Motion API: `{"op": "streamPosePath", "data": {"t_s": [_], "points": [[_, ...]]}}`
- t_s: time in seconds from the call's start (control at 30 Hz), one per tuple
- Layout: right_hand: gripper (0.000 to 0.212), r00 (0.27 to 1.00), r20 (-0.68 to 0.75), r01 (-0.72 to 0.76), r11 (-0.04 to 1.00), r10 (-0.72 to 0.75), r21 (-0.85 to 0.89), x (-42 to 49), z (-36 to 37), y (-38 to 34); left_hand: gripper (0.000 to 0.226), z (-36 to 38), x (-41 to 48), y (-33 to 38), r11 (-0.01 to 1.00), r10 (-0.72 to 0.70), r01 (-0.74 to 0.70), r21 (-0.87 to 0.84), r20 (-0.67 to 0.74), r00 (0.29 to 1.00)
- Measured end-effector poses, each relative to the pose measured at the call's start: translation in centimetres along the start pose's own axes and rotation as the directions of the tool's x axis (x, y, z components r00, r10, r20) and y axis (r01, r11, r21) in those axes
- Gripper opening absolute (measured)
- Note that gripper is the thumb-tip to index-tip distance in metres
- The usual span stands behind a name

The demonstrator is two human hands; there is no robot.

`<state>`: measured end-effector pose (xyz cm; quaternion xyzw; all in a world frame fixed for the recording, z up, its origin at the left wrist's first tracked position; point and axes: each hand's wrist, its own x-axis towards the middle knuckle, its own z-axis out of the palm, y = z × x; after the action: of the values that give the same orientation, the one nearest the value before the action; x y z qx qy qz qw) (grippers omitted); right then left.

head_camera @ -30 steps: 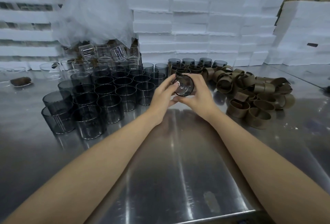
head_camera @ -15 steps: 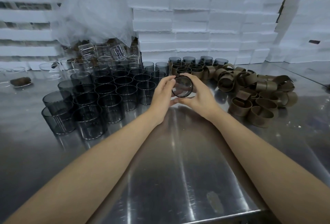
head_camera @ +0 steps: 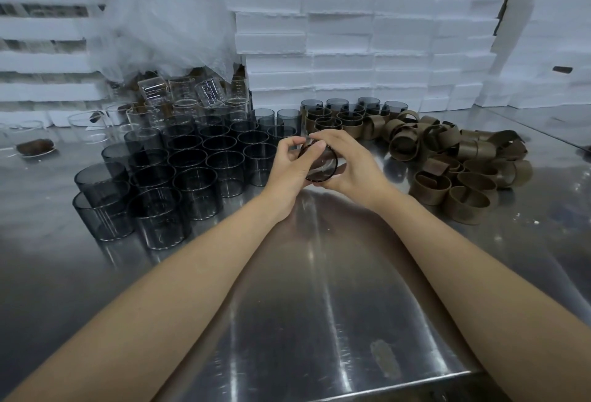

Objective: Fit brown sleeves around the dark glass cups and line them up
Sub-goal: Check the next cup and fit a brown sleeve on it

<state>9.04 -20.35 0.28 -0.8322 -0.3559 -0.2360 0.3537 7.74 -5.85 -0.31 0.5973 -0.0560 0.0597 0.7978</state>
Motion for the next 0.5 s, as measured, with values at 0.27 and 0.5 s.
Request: {"op": "streamPosePath", "data": {"t_s": [0.27,0.5], "points": [[0.066,0.999,0.019,-0.030,0.998,0.031,-0.063,0.12,-0.22,-0.34,0.052,-0.08,0.11,-0.34,0.999,0.029,-0.029,0.019,-0.002,1.000],[0.069,0.996,0.001,-0.091,0.992,0.091,-0.092,0.21,-0.23,-0.68,0.060,0.12,-0.06,-0.48,0.984,0.062,-0.062,0.168,0.002,0.998]]}}
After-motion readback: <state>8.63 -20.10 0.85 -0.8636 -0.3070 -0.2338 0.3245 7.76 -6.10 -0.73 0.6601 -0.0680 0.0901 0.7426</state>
